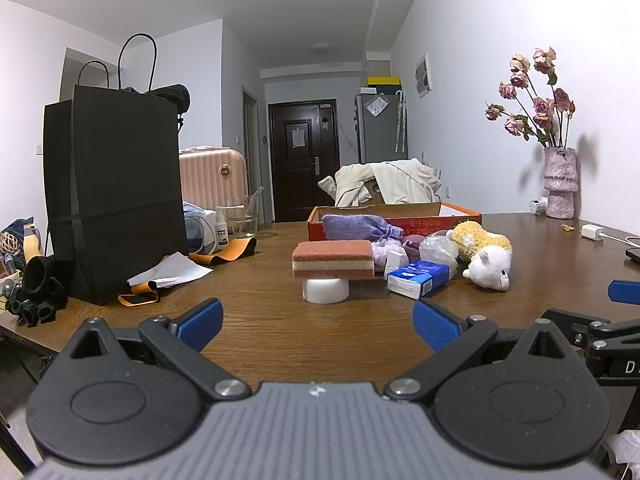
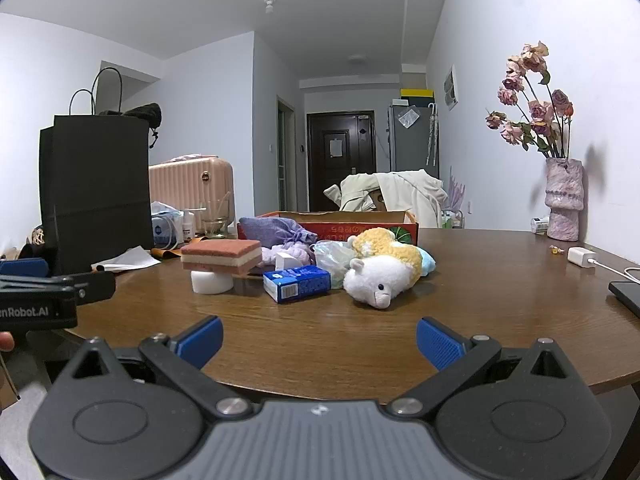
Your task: Organize soft objects
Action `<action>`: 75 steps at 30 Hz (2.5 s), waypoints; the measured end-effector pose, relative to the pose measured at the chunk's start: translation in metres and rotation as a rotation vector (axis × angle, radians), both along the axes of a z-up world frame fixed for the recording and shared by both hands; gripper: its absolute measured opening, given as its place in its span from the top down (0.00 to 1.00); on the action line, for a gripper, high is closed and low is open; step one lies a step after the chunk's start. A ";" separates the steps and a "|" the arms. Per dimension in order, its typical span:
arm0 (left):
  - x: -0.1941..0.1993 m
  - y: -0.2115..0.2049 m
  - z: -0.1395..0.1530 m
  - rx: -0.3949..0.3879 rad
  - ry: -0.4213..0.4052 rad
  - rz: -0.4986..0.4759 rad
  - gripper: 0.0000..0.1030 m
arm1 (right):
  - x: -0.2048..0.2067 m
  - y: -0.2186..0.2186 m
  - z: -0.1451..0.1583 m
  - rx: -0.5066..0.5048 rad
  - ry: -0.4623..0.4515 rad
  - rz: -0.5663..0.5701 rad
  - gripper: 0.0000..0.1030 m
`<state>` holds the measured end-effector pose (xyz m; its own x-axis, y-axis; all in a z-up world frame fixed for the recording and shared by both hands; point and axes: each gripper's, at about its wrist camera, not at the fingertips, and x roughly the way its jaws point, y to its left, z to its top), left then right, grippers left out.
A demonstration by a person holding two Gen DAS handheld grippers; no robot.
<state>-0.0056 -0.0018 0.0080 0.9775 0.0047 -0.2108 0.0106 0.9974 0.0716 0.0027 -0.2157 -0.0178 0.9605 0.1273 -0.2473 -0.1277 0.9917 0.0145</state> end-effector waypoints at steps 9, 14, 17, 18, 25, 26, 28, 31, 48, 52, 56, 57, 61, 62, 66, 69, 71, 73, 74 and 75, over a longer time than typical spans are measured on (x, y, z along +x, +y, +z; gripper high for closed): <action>-0.002 -0.002 0.000 0.008 -0.007 0.004 0.00 | -0.001 -0.001 0.000 0.002 -0.002 -0.002 0.00; -0.001 -0.001 0.000 0.006 -0.003 0.002 0.00 | 0.000 -0.002 0.001 0.003 0.001 -0.004 0.00; 0.001 0.000 -0.001 0.003 0.003 0.004 0.00 | 0.002 -0.002 0.000 0.003 -0.001 -0.006 0.00; 0.003 0.001 -0.001 0.002 0.006 0.008 0.00 | 0.003 -0.002 0.000 0.004 0.000 -0.005 0.00; 0.020 0.001 0.005 -0.002 0.035 0.004 0.00 | 0.021 -0.010 0.005 0.024 -0.016 -0.013 0.00; 0.025 0.001 0.005 -0.006 0.051 0.003 0.00 | 0.025 -0.012 0.007 0.030 -0.025 -0.014 0.00; 0.035 0.000 0.005 -0.018 0.076 0.007 0.00 | 0.032 -0.017 0.010 0.034 -0.036 -0.014 0.00; 0.048 -0.007 0.004 0.016 0.068 0.017 0.00 | 0.048 -0.023 0.013 0.017 -0.017 0.014 0.00; 0.144 -0.049 0.034 0.052 0.080 -0.075 0.00 | 0.240 -0.047 0.010 0.119 0.328 -0.171 0.09; 0.159 -0.062 0.037 0.047 0.095 -0.124 0.00 | 0.245 -0.053 -0.001 0.103 0.379 -0.082 0.37; 0.169 -0.077 0.033 0.026 0.133 -0.231 0.00 | 0.214 -0.057 0.005 -0.052 0.389 0.021 0.38; 0.170 -0.082 0.031 0.016 0.140 -0.268 0.00 | 0.202 -0.060 0.007 -0.090 0.404 0.053 0.37; 0.175 -0.104 0.019 -0.020 0.193 -0.397 0.00 | 0.172 -0.075 0.009 -0.126 0.415 0.103 0.32; 0.178 -0.111 0.016 -0.031 0.210 -0.423 0.01 | 0.170 -0.078 0.010 -0.121 0.414 0.100 0.33; 0.195 -0.128 0.006 -0.074 0.286 -0.489 0.17 | 0.169 -0.093 0.011 -0.059 0.403 0.091 0.48; 0.203 -0.132 0.001 -0.102 0.339 -0.522 0.23 | 0.169 -0.100 0.008 -0.008 0.397 0.092 0.49; 0.208 -0.135 -0.003 -0.120 0.375 -0.548 0.23 | 0.170 -0.104 0.008 0.021 0.393 0.093 0.50; 0.210 -0.136 -0.005 -0.131 0.390 -0.550 0.22 | 0.170 -0.102 0.009 0.014 0.392 0.116 0.52; 0.209 -0.136 -0.005 -0.137 0.386 -0.557 0.23 | 0.168 -0.100 0.012 0.014 0.391 0.134 0.52; 0.208 -0.135 -0.003 -0.148 0.378 -0.568 0.25 | 0.166 -0.099 0.016 0.016 0.383 0.153 0.53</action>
